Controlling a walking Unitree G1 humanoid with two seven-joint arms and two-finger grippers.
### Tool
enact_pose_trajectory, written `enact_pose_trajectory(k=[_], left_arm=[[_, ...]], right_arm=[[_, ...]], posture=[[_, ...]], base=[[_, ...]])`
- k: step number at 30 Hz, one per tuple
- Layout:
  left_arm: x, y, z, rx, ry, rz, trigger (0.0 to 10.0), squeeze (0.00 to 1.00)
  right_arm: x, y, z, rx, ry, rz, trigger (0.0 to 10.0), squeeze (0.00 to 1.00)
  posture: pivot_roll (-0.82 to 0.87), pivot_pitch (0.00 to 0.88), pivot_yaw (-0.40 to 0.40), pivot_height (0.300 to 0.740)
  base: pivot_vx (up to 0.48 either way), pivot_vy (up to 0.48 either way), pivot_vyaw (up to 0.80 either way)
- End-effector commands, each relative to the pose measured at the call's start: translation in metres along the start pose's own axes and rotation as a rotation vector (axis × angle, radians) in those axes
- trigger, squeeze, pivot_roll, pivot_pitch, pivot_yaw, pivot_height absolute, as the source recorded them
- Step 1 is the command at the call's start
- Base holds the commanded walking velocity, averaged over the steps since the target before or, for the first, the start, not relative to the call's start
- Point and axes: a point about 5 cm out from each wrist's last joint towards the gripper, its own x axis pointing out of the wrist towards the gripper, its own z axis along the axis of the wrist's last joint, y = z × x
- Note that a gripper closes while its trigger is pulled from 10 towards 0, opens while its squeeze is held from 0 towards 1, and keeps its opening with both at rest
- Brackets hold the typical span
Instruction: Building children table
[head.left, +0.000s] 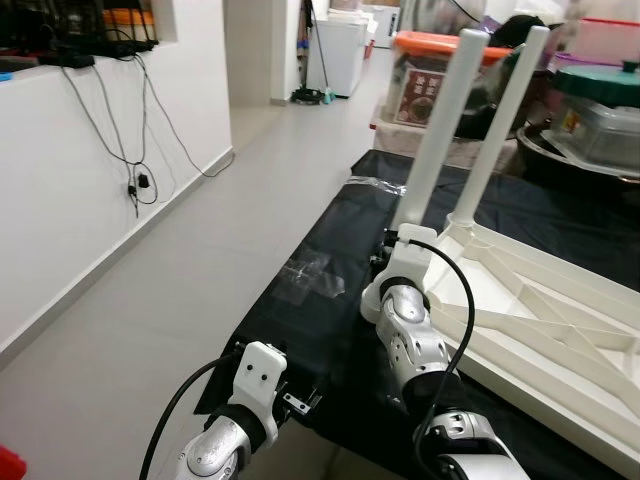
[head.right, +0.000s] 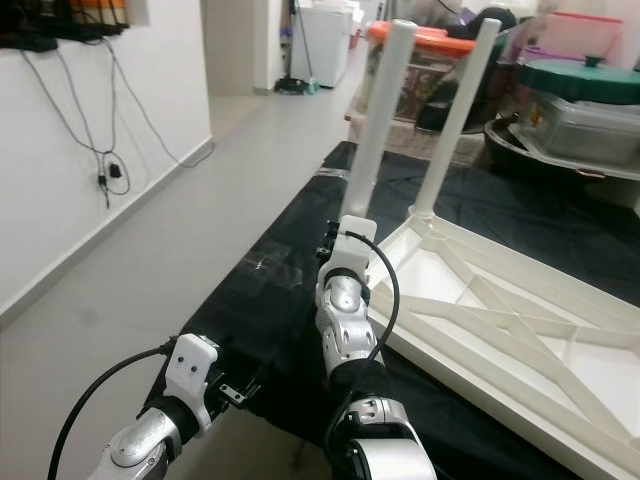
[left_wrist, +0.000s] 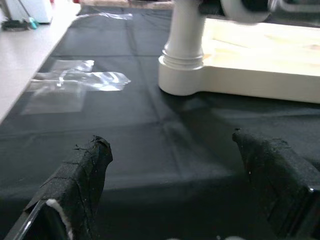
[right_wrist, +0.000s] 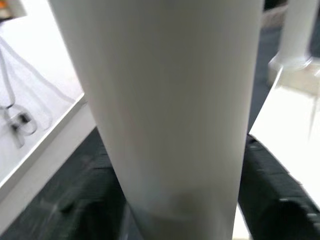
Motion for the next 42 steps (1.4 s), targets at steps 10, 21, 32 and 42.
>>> enact_pose_trajectory(k=[10,21,32,42], left_arm=[[0.000,-0.001,0.000,0.000,0.002,-0.009,10.0,0.00],[0.000,-0.001,0.000,0.007,0.003,-0.004,10.0,0.00],[-0.001,-0.002,0.000,0.005,0.005,-0.009,10.0,0.00],[0.000,-0.002,-0.001,-0.001,0.007,-0.014,10.0,0.00]], right_arm=[[0.009,-0.004,0.019,0.110,0.081,0.592,10.0,0.00],[-0.012,-0.003,0.014,-0.062,0.276,1.238,10.0,0.00],[-0.006,0.000,0.008,-0.259,0.251,1.150,0.0,0.00],[0.027,-0.041,0.026,-0.096,0.073,0.184,0.0,0.00]], posture=[[0.17,0.000,-0.083,0.740],[0.18,0.000,-0.094,0.740],[0.18,0.000,-0.094,0.740],[0.16,0.000,-0.089,0.740]], base=[[0.000,0.000,0.00],[0.000,0.000,0.00],[0.000,0.000,0.00],[0.000,0.000,0.00]])
